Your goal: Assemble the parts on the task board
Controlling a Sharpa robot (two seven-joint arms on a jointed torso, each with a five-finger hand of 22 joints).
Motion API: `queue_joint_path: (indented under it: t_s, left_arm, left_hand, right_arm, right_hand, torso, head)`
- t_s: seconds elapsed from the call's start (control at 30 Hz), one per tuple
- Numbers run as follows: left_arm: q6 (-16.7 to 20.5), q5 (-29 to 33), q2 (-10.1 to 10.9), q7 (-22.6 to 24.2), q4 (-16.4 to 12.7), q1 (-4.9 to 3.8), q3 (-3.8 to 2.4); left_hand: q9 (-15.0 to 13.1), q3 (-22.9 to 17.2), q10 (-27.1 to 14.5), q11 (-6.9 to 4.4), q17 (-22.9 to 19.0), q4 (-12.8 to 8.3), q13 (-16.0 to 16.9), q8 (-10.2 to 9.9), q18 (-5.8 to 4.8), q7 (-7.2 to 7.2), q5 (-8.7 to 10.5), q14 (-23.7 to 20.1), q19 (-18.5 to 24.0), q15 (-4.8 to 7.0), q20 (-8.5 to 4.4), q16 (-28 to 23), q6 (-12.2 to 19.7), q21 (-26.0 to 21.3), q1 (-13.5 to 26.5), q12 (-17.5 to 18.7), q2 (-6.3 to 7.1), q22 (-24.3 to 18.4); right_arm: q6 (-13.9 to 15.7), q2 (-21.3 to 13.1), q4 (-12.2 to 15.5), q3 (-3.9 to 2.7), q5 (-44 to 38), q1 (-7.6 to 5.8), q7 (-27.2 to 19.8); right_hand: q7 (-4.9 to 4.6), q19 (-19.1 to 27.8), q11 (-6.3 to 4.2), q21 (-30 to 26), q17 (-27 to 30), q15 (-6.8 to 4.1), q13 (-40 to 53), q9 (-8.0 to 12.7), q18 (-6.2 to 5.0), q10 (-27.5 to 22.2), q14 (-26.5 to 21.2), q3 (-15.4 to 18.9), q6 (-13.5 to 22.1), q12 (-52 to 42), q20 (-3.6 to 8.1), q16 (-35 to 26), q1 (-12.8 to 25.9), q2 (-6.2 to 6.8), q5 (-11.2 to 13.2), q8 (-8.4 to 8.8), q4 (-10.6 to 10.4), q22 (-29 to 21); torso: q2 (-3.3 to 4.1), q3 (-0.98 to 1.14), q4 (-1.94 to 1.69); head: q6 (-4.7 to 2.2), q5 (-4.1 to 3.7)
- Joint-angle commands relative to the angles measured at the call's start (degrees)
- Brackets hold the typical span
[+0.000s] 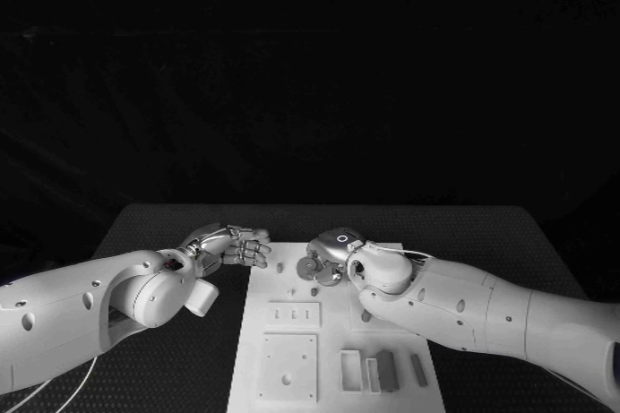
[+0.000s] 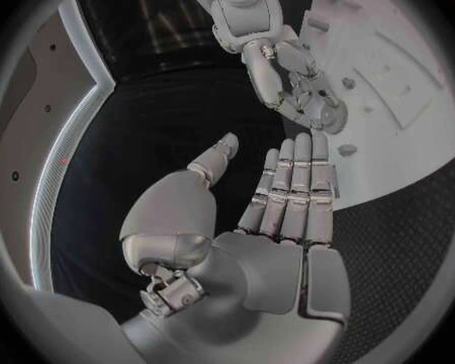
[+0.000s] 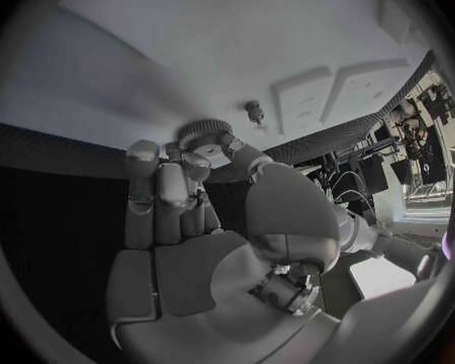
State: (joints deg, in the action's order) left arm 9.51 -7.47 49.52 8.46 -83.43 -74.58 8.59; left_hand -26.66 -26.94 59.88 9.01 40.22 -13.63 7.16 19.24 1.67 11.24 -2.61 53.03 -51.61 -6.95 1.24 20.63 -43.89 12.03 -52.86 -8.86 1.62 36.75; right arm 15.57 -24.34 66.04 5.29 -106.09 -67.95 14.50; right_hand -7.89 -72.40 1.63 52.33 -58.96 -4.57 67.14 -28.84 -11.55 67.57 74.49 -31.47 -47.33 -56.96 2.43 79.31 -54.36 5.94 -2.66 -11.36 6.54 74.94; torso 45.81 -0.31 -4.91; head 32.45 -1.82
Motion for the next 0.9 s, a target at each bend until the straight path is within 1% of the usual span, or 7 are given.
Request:
queue_joint_path:
  t_s: [0.03, 0.13, 0.23, 0.47, 0.6, 0.7, 0.9]
  left_arm:
    - [-0.17, 0.25, 0.02, 0.02, -0.21, -0.17, -0.05]
    - [-0.17, 0.34, 0.04, -0.07, -0.24, -0.19, -0.05]
    - [-0.17, 0.34, 0.03, -0.06, -0.24, -0.20, -0.05]
    - [-0.21, 0.36, 0.03, -0.05, -0.23, -0.20, -0.05]
    - [-0.14, 0.36, 0.06, -0.02, -0.07, -0.20, -0.05]
    - [0.16, 0.36, 0.12, 0.13, 0.21, -0.20, -0.05]
    - [0.27, 0.36, 0.30, 0.31, 0.81, -0.20, -0.05]
  left_hand:
    - [0.07, 0.06, -0.23, 0.35, 0.08, 0.47, -0.07, -0.39, 0.84, 0.75, -0.22, 0.47, -0.11, 0.05, -0.04, -0.17, 0.50, -0.42, 0.46, 0.42, -0.01, 0.04]
    - [0.11, 0.03, -0.30, 0.39, 0.20, 1.08, -0.09, -0.50, 0.85, 0.83, -0.22, 0.47, -0.09, 0.04, -0.03, -0.33, 0.69, -0.51, 0.85, 0.56, -0.08, 0.05]
    - [0.12, 0.02, -0.33, 0.40, 0.23, 1.15, -0.09, -0.53, 0.85, 0.85, -0.22, 0.46, -0.08, 0.04, -0.03, -0.37, 0.75, -0.54, 0.88, 0.60, -0.03, 0.05]
    - [0.14, -0.02, -0.42, 0.44, 0.30, 1.36, -0.11, -0.60, 0.85, 0.90, -0.22, 0.44, -0.05, 0.02, -0.02, -0.47, 0.89, -0.60, 0.95, 0.70, 0.01, 0.05]
    - [0.14, -0.04, -0.46, 0.46, 0.33, 1.44, -0.11, -0.62, 0.86, 0.92, -0.22, 0.43, -0.04, 0.02, -0.02, -0.51, 0.93, -0.62, 0.97, 0.74, 0.01, 0.06]
    - [0.15, -0.07, -0.54, 0.50, 0.36, 1.49, -0.13, -0.66, 0.86, 0.95, -0.22, 0.43, -0.03, 0.02, -0.02, -0.55, 1.02, -0.64, 0.94, 0.82, 0.02, 0.07]
    - [0.16, -0.14, -0.62, 0.54, 0.42, 1.49, -0.14, -0.71, 0.88, 0.98, -0.22, 0.44, -0.02, 0.02, -0.02, -0.60, 1.12, -0.68, 0.82, 0.89, 0.06, 0.08]
  right_arm:
    - [-3.72, -0.31, -0.31, 0.15, 1.74, 0.19, -0.49]
    - [-3.61, -0.43, -0.34, 0.15, 1.93, 0.19, -0.47]
    - [-3.20, -0.45, -0.45, 0.15, 1.96, 0.19, -0.37]
    - [0.63, -1.43, 0.20, 0.14, 1.96, 0.19, -0.48]
    - [2.56, -3.02, 1.61, 0.10, 2.27, 0.18, -1.12]
    - [3.22, -3.81, 2.04, -0.07, 4.92, 0.12, -1.78]
    - [4.13, -6.60, 4.03, -1.01, 8.33, -0.86, -3.08]
  right_hand:
    - [-0.25, 0.44, -0.03, -0.34, -0.04, -0.05, -0.07, -0.14, -3.45, -0.26, -0.17, 0.15, -0.83, -0.42, 0.11, -0.15, 0.09, -0.90, -0.20, -0.43, -0.42, 1.08]
    - [-0.37, 0.57, 0.08, -0.34, 0.01, 0.05, -0.13, -0.19, -3.45, -0.36, -0.28, 0.40, -1.26, -0.46, 0.07, -0.17, 0.85, -1.87, -0.21, -0.68, -1.16, 1.11]
    - [-0.44, 0.67, 0.14, -0.32, 0.04, 0.11, -0.16, -0.16, -3.45, -0.42, -0.35, 0.51, -1.29, -0.49, 0.10, -0.18, 1.06, -2.25, -0.21, -0.71, -1.33, 1.13]
    - [-0.52, 0.72, 0.21, -0.14, -0.27, 0.17, -0.24, 0.39, -3.45, -0.58, -0.27, 0.65, 0.65, -0.72, 0.35, 0.00, 0.46, -2.11, -0.21, 0.31, -0.68, 1.17]
    - [-0.56, 0.48, 0.25, 0.14, -1.03, 0.21, -0.29, 0.45, -3.45, -0.42, 0.29, 0.90, 0.95, -0.99, 0.53, 0.39, -0.64, -0.96, -0.20, 0.38, 0.77, 1.18]
    - [-0.56, 0.37, 0.25, 0.21, -1.19, 0.21, -0.32, 0.43, -3.45, -0.33, 0.44, 1.06, 0.88, -1.10, 0.55, 0.49, -0.70, -0.40, -0.20, 0.31, 1.00, 1.16]
    - [-0.56, 0.26, 0.26, 0.24, -1.34, 0.21, -0.38, 0.44, -3.45, -0.32, 0.58, 1.21, 0.82, -1.26, 0.58, 0.57, -0.58, 0.98, -0.19, 0.22, 1.03, 1.08]
  torso:
    - [-0.01, -0.04, 0.01]
    - [0.00, -0.04, 0.02]
    - [-0.01, -0.02, 0.02]
    - [-0.01, 0.00, 0.01]
    - [-0.04, 0.01, -0.05]
    - [-0.09, 0.02, 0.04]
    - [-0.06, 0.11, 0.20]
  head:
    - [0.09, -0.02]
    - [0.10, -0.01]
    - [0.09, -0.03]
    - [-0.01, -0.10]
    - [-0.07, -0.15]
    - [-0.08, -0.16]
    - [-0.38, -0.36]
